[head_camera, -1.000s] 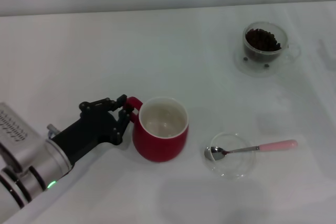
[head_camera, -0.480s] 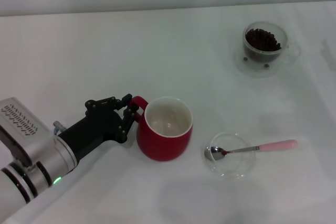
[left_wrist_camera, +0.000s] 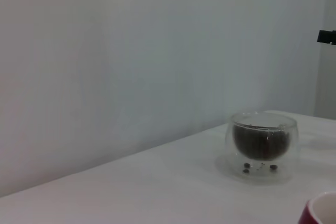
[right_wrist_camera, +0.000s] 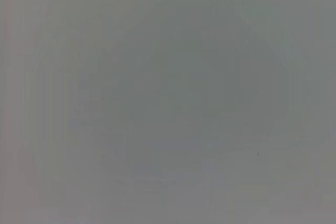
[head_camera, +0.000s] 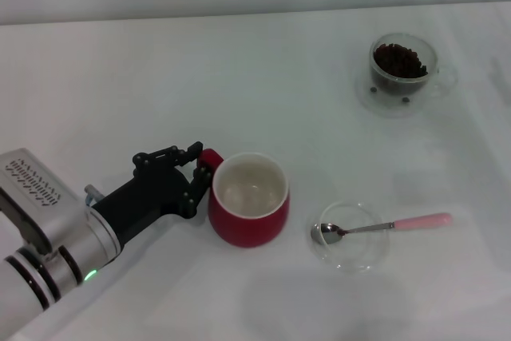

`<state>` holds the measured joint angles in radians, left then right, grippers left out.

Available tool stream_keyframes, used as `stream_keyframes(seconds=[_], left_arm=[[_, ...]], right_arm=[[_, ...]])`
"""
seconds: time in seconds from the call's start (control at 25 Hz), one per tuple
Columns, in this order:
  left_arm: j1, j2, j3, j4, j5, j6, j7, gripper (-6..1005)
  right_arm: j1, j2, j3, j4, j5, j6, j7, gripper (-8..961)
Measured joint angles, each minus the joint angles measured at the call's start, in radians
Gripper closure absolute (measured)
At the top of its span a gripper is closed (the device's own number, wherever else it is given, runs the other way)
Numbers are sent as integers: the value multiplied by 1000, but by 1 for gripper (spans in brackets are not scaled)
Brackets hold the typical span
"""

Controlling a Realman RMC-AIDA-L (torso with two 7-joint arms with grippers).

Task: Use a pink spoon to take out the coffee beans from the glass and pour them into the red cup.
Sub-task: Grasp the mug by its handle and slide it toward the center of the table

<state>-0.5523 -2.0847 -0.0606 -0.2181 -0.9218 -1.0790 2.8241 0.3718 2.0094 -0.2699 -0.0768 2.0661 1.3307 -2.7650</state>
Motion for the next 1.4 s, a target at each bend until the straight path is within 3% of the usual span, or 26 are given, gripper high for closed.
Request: stream_keyframes(seconds=[0.52, 0.72, 1.16, 1.4], left_arm=[[13, 0, -2, -1, -3, 9, 1, 667], [14, 0, 3, -2, 2, 38, 1, 511], [47, 0, 4, 2, 4, 29, 3, 444], [93, 1, 6, 9, 5, -42, 3, 421]], right_arm=[[0, 0, 0, -3, 0, 0, -1, 84], [-1, 0, 0, -3, 0, 2, 0, 85], [-7, 0, 0, -3, 0, 12, 5, 85], [-10, 0, 0, -3, -3, 20, 7, 85]])
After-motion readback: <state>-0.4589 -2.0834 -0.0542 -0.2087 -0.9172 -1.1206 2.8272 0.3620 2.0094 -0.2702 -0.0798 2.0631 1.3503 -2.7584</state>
